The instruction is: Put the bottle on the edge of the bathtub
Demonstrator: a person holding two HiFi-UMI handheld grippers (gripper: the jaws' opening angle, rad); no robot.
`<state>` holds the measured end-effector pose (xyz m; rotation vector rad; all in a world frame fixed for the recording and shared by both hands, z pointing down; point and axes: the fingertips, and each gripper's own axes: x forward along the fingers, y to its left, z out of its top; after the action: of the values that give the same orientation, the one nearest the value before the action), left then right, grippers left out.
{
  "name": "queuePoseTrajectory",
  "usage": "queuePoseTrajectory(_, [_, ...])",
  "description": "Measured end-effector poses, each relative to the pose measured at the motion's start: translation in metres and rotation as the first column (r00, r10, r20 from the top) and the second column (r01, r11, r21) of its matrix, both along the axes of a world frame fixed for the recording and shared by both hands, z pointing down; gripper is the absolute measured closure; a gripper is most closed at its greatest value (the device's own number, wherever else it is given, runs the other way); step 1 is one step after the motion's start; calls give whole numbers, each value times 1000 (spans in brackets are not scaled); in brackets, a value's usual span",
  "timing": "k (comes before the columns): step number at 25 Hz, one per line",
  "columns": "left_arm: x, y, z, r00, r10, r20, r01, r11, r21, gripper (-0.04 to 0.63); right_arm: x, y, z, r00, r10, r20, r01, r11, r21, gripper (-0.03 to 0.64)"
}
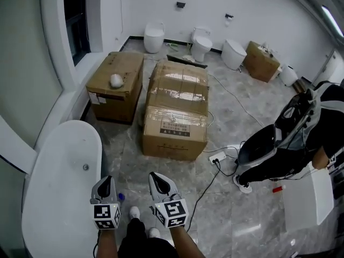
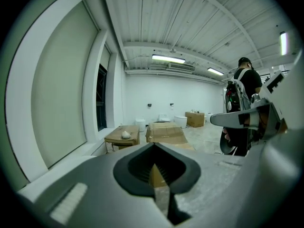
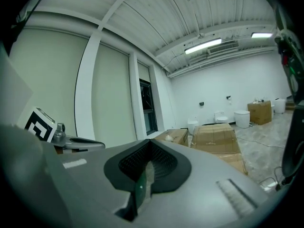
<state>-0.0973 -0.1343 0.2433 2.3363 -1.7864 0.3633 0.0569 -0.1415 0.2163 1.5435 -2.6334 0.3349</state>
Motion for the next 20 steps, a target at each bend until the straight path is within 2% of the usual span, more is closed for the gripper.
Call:
queuePoseTrajectory(10, [14,23,-42,1000,14,17,-15,996,86,595,12,28,-36,1000,-10,-8,10,998,69,601])
queuePoseTrajectory(20, [13,31,-90,999,20,28,-24,984,175,595,7,36,-76,999,-40,-11,42,988,150,601])
